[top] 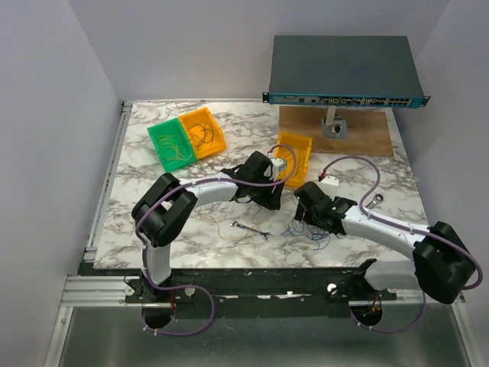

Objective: Untangle the cables

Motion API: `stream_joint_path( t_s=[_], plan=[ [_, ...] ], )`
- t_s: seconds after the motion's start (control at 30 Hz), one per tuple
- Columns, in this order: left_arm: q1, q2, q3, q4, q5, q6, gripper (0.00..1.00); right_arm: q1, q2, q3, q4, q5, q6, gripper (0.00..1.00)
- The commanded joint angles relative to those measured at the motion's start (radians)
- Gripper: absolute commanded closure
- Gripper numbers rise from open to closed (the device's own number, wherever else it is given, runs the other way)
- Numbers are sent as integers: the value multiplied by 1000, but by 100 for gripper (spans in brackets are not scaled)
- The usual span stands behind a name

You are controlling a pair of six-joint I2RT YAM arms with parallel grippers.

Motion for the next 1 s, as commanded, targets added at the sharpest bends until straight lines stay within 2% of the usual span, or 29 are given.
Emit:
stream_joint_path(
  t_s=[0.0, 0.03, 0.07, 0.1, 0.13, 0.27, 0.5, 0.73, 0.8, 0.9, 0.97],
  plan=[
    [-26, 20, 14, 33, 76, -13, 47, -4, -34, -16, 20, 35, 30, 24],
    [-27, 18, 3, 51, 81, -17, 51, -4, -40, -19, 19, 37, 33, 25],
    [-27, 20, -3, 57, 81, -21, 63, -5, -45, -22, 18, 43, 40, 26],
    [-27, 25, 4, 50, 70, -24, 78, -4, -50, -26, 18, 50, 51, 29],
    [-27, 29, 12, 30, 49, -26, 100, -5, -56, -29, 18, 56, 60, 31],
    [-23, -55, -45, 79, -12, -42, 100, -9, -75, -53, 14, 63, 109, 34],
    [15, -363, -168, 112, -89, -73, 100, -54, -97, -100, -18, 61, 228, 33],
    [87, -651, -191, 47, -225, -166, 100, -185, -165, -143, -115, 46, 410, 41],
    [144, -711, -189, 45, -203, -209, 100, -194, -220, -154, -129, 61, 434, 42],
    [217, -739, -126, 5, -96, -208, 100, -196, -303, -157, -141, 82, 441, 45],
    [225, -714, -39, -69, -20, -162, 100, -196, -345, -153, -77, 55, 318, 45]
  ],
)
